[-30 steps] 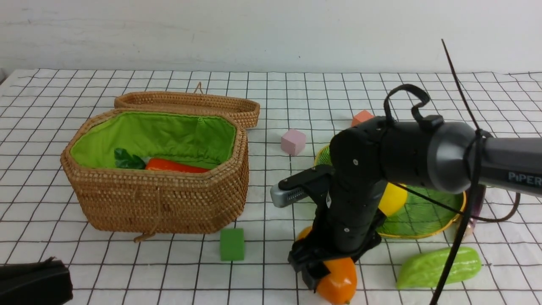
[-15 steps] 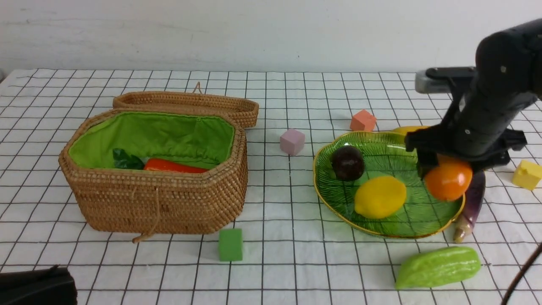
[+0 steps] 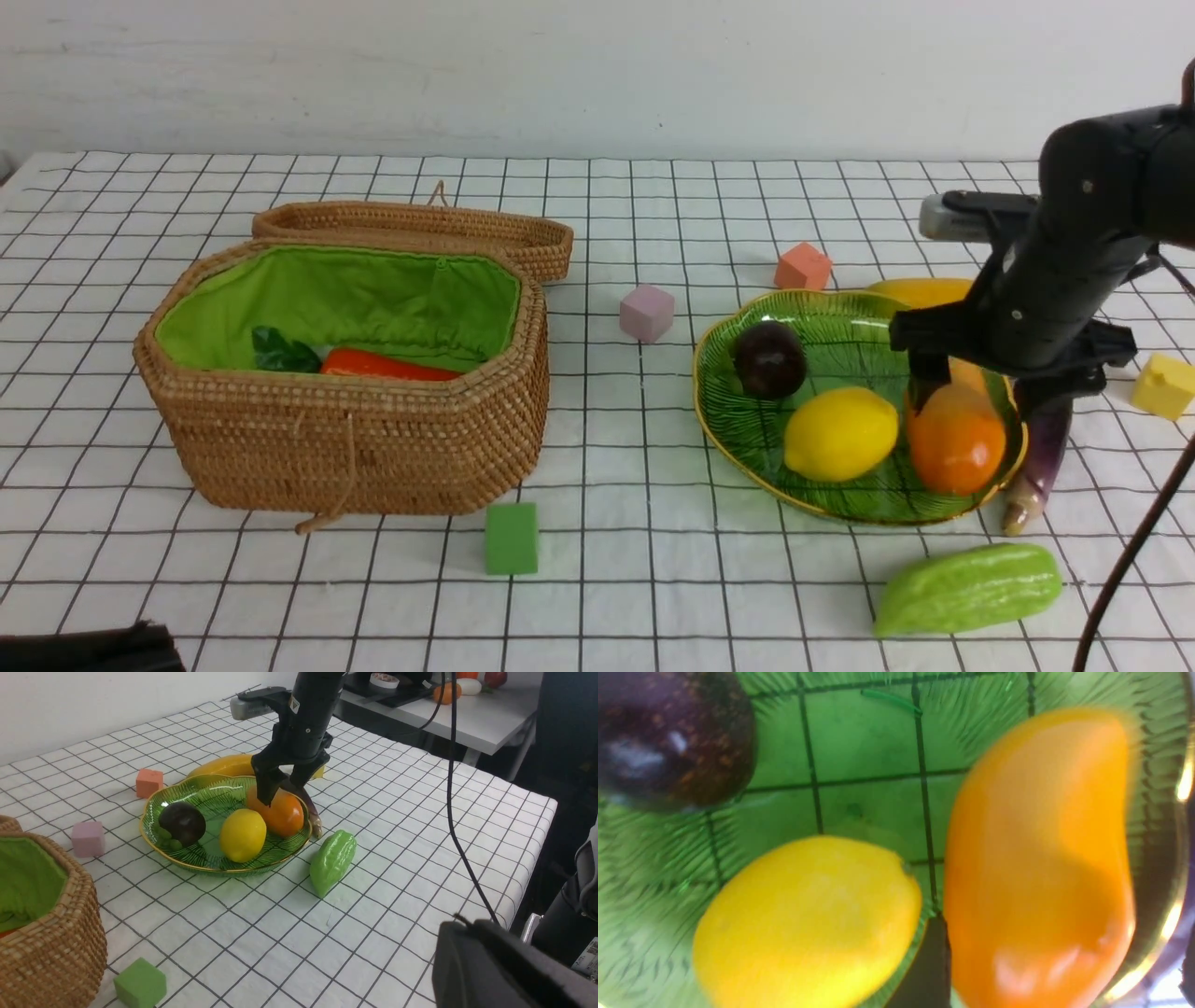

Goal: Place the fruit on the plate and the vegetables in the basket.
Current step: Use the right arm to grab a mango and put it into the right plate, then take a chayote with your right arm and place it on the basket on the left, then grab an eggplant with your right arm and place it in the basket on the left, then use the right arm to grab a banana and put it into the right plate

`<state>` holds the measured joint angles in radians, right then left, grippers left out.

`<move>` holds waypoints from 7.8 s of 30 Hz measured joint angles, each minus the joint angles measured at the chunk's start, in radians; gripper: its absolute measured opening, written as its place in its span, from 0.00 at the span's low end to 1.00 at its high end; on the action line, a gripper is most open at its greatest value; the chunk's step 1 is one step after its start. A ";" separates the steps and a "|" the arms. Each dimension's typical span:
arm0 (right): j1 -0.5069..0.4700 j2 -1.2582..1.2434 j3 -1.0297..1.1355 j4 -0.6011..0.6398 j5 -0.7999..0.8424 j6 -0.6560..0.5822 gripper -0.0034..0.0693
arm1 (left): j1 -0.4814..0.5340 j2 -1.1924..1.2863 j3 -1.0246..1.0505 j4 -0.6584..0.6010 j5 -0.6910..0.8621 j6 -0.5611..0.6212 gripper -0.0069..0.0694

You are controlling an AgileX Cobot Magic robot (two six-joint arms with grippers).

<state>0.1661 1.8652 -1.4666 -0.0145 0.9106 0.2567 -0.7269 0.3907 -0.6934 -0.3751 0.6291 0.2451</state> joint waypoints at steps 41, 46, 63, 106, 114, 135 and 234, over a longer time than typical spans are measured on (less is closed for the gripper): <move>0.137 -0.172 0.573 0.000 -0.235 -1.163 0.81 | 0.000 0.000 0.000 -0.002 0.119 0.037 0.07; 0.137 -0.161 0.573 0.039 -0.238 -1.165 0.69 | 0.000 0.000 0.000 -0.002 0.120 0.037 0.07; 0.451 -0.272 0.161 0.438 -0.116 -1.029 0.69 | 0.000 0.000 0.000 0.174 0.044 -0.142 0.07; -0.070 -0.136 -0.114 -0.025 0.255 -0.076 0.37 | 0.000 0.000 0.000 0.123 -0.051 -0.067 0.08; -0.282 0.053 -0.063 0.195 0.010 -0.101 0.74 | 0.000 0.000 0.000 0.065 -0.033 0.031 0.08; -0.309 0.292 -0.172 0.202 -0.085 -0.137 0.68 | 0.000 0.000 0.000 0.041 -0.002 0.031 0.09; -0.350 0.449 -0.407 0.304 -0.169 -0.806 0.47 | 0.000 0.000 0.000 0.133 -0.008 -0.066 0.12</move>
<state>-0.1837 2.3139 -1.8738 0.2899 0.7416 -0.5494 -0.7269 0.3907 -0.6934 -0.2421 0.6212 0.1787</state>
